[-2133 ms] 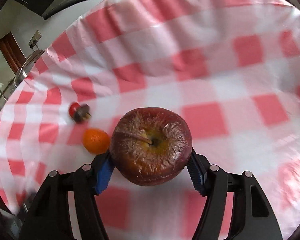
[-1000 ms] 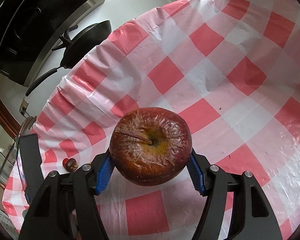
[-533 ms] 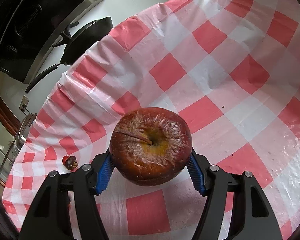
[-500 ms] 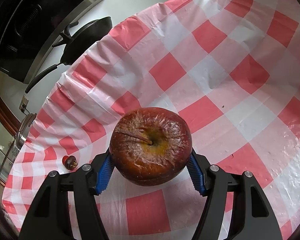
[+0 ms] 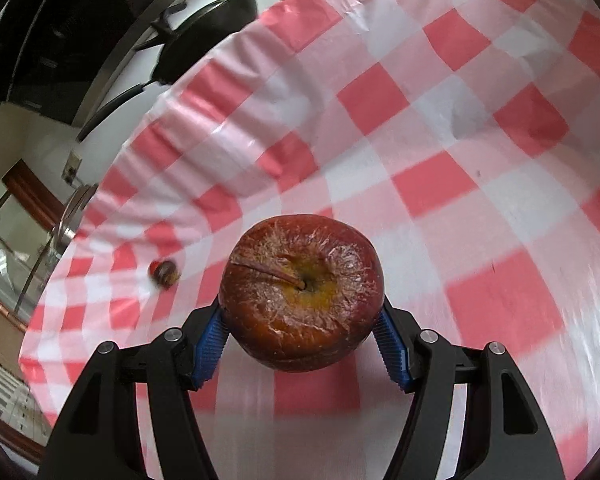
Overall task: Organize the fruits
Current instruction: 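Carry the orange and red apple with both grippers over the white box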
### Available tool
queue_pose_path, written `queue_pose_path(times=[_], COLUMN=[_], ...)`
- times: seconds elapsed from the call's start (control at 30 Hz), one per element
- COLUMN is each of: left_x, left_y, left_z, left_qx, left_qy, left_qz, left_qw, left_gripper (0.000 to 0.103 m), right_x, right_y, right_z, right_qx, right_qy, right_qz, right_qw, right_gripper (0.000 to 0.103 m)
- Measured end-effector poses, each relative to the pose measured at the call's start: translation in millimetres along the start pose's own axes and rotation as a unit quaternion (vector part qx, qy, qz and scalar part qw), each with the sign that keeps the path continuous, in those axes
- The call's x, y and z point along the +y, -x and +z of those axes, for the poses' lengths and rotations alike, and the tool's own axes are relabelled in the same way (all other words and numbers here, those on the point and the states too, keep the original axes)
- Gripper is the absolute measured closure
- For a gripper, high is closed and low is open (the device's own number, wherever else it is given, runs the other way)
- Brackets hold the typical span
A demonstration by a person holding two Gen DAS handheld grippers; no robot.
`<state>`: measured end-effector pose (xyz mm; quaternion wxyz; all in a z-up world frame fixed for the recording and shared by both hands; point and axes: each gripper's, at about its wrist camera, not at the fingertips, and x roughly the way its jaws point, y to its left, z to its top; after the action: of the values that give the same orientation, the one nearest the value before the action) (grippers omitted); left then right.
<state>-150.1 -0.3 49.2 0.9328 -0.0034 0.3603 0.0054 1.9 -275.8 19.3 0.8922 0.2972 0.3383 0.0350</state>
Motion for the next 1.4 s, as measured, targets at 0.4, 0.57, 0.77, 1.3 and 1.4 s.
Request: queue_pose_path(times=[0.4, 0.57, 0.77, 1.3, 1.4], left_x=[80, 105, 135, 228, 241], left_y=[61, 81, 104, 136, 136], left_z=[-70, -90, -112, -216, -236], left_qx=[-0.006, -0.014, -0.023, 0.016, 0.038], left_qy=[0.055, 0.064, 0.09, 0.187, 0.186], left_qz=[0.04, 0.052, 0.068, 0.143, 0.165], left_qw=[0.9977, 0.9965, 0.9933, 0.9718, 0.9679], left_gripper=[0.065, 0.065, 0.065, 0.064, 0.064], right_x=[72, 110, 155, 212, 218], right_y=[63, 90, 122, 158, 166], right_z=[-123, -174, -231, -352, -376], right_qx=[0.105, 0.129, 0.149, 0.216, 0.218], right_qy=[0.115, 0.196, 0.292, 0.456, 0.497], right_qz=[0.073, 0.101, 0.145, 0.245, 0.262], right_qw=[0.985, 0.967, 0.933, 0.828, 0.798], right_gripper=[0.039, 0.039, 0.039, 0.038, 0.038])
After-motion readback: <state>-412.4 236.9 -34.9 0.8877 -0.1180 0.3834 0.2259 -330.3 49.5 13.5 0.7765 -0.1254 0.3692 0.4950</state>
